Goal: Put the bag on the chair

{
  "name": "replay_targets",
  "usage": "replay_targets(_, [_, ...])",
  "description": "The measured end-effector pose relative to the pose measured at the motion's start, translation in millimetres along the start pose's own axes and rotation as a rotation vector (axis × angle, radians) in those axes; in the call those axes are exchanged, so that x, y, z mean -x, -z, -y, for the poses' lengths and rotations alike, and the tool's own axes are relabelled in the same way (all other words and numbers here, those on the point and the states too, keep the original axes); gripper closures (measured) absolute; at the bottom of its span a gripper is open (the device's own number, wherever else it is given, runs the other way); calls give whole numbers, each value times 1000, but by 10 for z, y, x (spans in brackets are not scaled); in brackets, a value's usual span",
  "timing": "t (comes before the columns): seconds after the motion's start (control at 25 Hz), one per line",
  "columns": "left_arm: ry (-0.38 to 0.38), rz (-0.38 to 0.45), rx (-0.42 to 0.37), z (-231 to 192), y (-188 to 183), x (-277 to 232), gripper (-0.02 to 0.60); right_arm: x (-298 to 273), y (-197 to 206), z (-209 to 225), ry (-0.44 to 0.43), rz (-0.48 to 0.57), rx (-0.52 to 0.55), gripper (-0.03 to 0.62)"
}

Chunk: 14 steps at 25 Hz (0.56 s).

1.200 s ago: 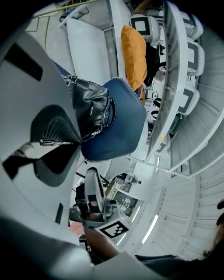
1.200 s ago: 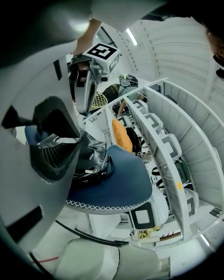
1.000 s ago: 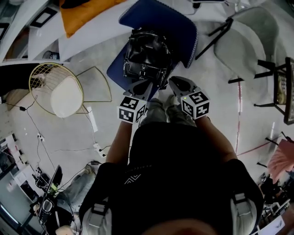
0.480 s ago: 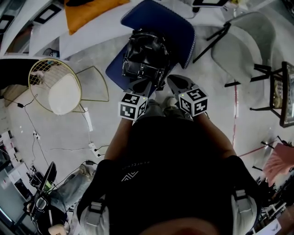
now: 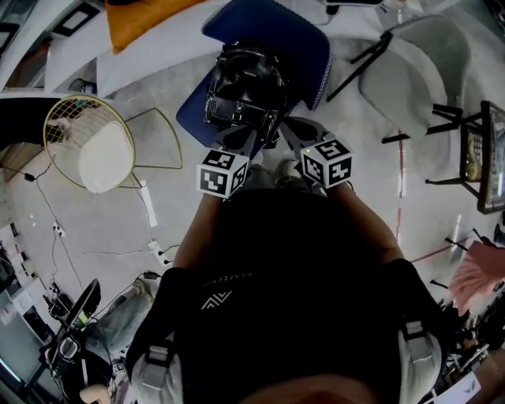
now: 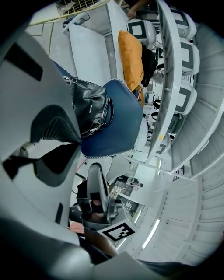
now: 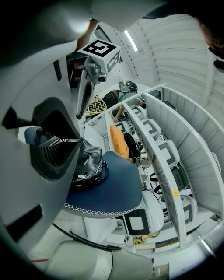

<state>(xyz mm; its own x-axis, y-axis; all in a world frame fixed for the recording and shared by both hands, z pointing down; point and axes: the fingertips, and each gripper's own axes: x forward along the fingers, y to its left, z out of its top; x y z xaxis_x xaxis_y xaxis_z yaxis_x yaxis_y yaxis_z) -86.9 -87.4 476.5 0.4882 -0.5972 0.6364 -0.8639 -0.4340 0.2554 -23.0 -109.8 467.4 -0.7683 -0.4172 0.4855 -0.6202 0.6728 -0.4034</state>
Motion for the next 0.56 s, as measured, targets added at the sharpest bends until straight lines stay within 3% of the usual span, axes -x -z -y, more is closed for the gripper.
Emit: replay_targets(0.56, [14,-38,-6,4,98,-3,558,9,28,-17,27,8,5,546])
